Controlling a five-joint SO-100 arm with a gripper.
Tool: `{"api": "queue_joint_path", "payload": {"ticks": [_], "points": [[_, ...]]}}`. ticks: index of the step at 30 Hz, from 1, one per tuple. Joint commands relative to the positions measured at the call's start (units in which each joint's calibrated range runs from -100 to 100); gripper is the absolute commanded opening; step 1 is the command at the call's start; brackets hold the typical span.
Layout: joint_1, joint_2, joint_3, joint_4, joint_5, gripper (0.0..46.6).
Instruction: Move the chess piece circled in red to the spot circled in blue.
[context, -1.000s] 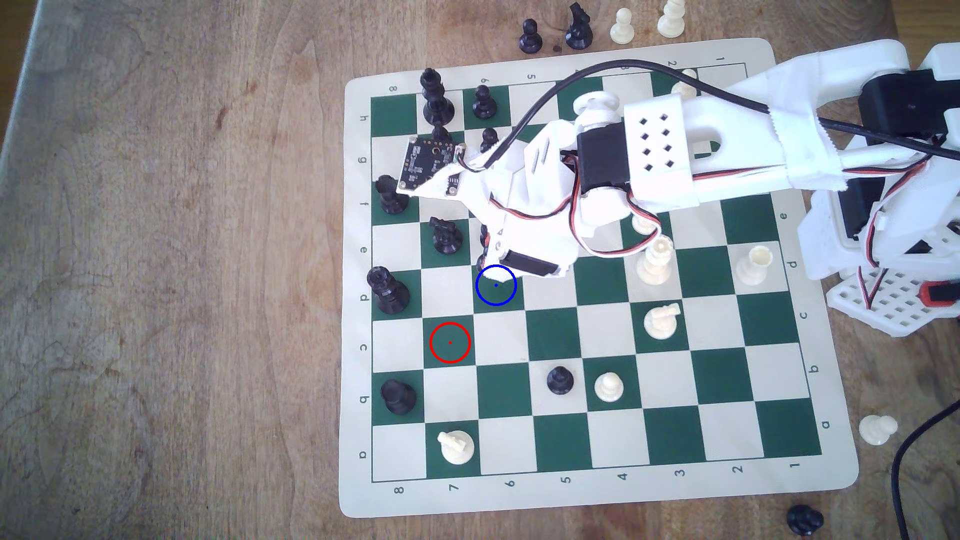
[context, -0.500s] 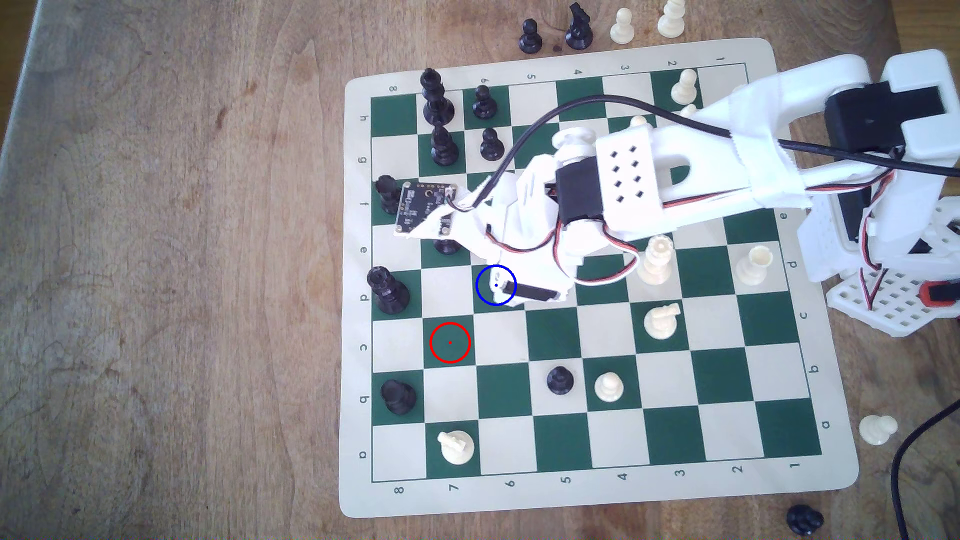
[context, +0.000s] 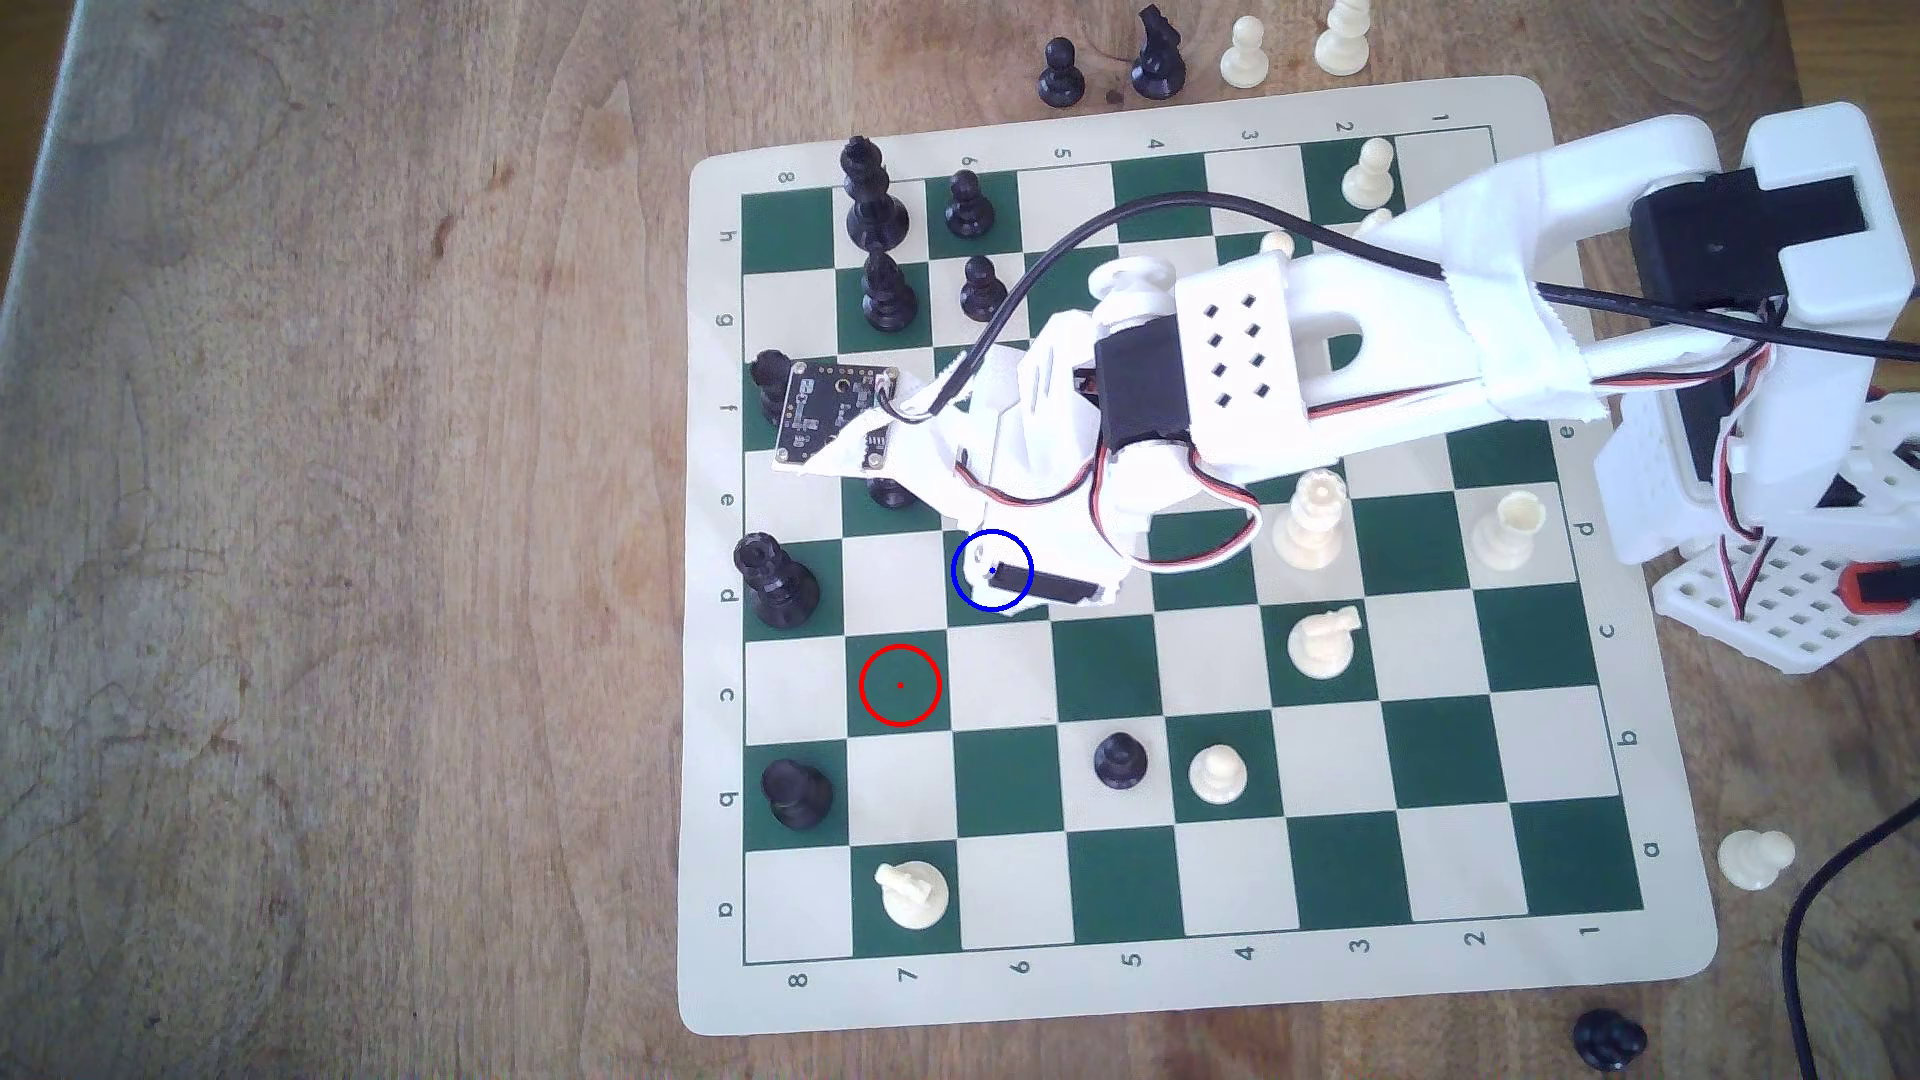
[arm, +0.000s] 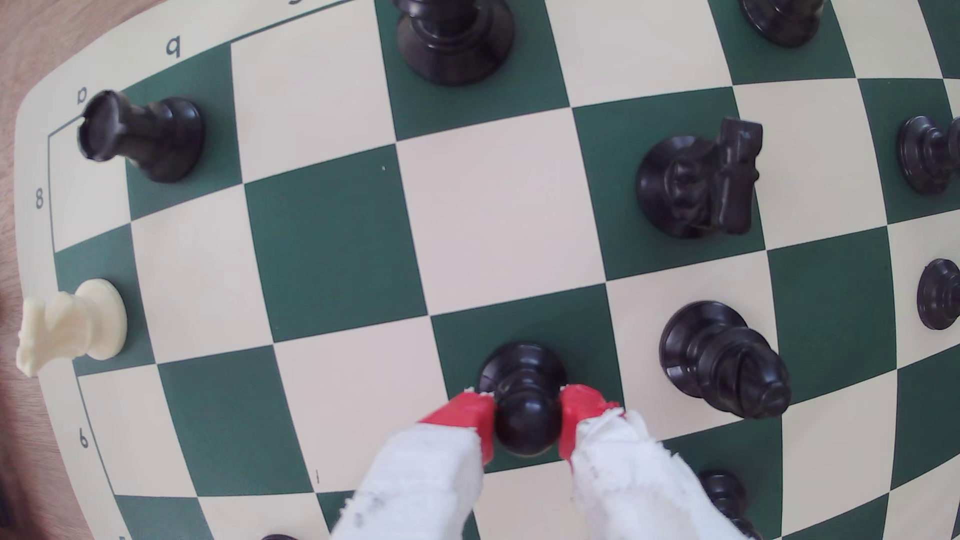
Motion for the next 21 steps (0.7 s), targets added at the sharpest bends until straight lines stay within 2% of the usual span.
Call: {"api": "queue_joint_path", "payload": {"ticks": [1,3,6,15,20,21], "points": [[0.2,-2.4,-4.3,0.5,0.0,12.9],[0.5,-3.6,-4.3,1.3,0.1,16.2],[0.8,-4.7,-3.7,2.0,0.3,18.5],[0.4,-13.8,-0.5,7.0,0.4,19.4],[1.0,-22.1,9.4,6.7,1.1,21.4],[0.9,-26.1,14.3,6.1,1.1,21.9]]}}
